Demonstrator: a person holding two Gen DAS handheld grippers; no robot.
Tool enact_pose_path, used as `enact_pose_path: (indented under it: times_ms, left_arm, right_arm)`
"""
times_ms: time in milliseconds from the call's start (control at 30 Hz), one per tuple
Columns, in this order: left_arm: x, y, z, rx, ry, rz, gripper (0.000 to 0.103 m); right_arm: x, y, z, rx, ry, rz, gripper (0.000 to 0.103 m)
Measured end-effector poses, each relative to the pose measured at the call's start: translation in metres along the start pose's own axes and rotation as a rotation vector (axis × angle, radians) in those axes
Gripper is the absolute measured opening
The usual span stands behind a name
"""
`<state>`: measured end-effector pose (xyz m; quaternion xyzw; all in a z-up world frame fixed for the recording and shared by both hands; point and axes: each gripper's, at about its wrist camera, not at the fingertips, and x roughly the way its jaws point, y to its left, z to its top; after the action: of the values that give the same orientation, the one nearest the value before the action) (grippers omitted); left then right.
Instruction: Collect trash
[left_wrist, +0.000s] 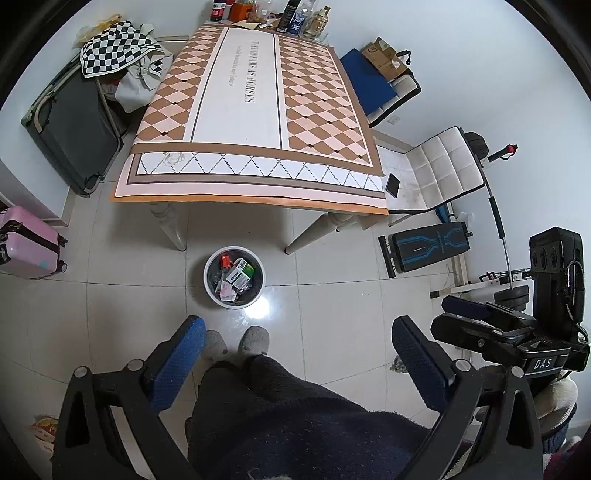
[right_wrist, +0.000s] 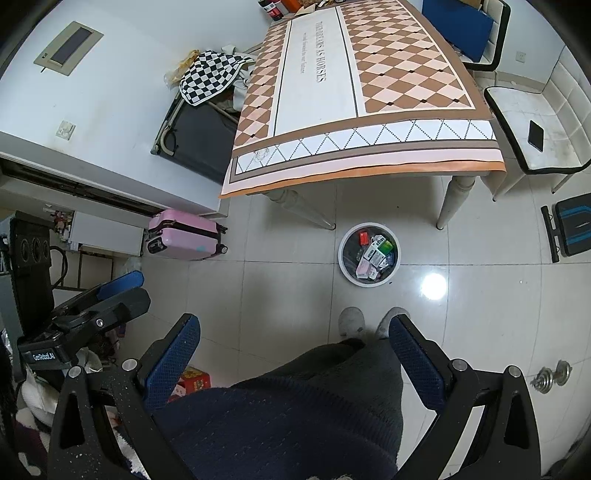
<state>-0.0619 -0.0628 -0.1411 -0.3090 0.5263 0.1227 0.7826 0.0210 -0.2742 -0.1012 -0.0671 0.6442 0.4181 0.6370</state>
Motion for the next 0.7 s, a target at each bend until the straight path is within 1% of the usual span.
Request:
enact_pose_path:
  times_ms: [700]
  left_arm:
    - [0.008,-0.01,0.003,0.029,0.026,-0.026,0.103]
  right_arm:
    - [-0.003,-0.004,0.0,0.011,0.012,0.003,0.103]
